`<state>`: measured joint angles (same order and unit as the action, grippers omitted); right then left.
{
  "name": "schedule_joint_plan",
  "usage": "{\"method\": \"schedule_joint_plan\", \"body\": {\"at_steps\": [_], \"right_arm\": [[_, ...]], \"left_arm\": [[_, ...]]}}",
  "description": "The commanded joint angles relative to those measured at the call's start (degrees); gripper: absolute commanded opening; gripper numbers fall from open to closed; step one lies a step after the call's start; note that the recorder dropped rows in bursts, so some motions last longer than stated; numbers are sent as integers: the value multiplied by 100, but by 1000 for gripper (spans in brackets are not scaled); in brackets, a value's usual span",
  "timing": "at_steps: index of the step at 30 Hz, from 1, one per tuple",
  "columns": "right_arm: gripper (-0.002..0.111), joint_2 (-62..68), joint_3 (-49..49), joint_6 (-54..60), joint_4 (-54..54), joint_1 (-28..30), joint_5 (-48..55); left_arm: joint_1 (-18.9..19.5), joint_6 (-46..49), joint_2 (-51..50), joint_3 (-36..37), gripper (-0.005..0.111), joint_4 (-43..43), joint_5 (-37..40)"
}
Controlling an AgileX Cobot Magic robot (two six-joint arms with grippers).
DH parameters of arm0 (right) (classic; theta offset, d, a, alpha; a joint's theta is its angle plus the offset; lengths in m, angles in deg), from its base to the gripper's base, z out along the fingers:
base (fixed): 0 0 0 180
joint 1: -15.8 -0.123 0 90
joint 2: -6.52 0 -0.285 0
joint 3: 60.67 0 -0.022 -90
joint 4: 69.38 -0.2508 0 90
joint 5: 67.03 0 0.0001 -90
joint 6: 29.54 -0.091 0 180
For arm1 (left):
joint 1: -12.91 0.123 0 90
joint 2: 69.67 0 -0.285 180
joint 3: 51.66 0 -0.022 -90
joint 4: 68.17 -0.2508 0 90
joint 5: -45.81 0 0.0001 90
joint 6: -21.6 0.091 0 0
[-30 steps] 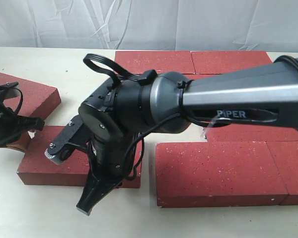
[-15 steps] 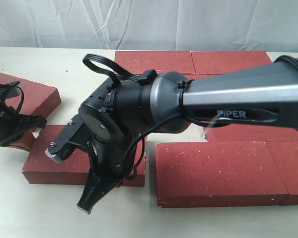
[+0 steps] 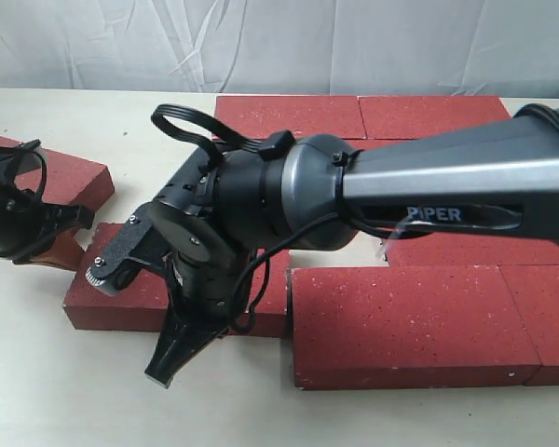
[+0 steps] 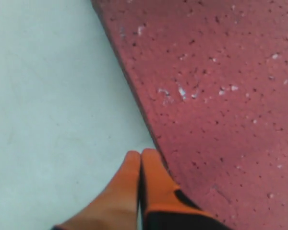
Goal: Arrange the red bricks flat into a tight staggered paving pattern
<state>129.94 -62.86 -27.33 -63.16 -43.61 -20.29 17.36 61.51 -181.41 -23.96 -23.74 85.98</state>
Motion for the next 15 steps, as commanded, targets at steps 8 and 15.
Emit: {"method": "schedule_joint_plan", "body": {"at_steps": [8, 15], "right_arm": [[-1, -9, -31, -490, 730, 7, -107], [-1, -9, -31, -558, 894, 7, -108]], "left_arm": [[0, 123, 14, -28, 0, 106, -66], [0, -2, 14, -28, 0, -122, -251]]}}
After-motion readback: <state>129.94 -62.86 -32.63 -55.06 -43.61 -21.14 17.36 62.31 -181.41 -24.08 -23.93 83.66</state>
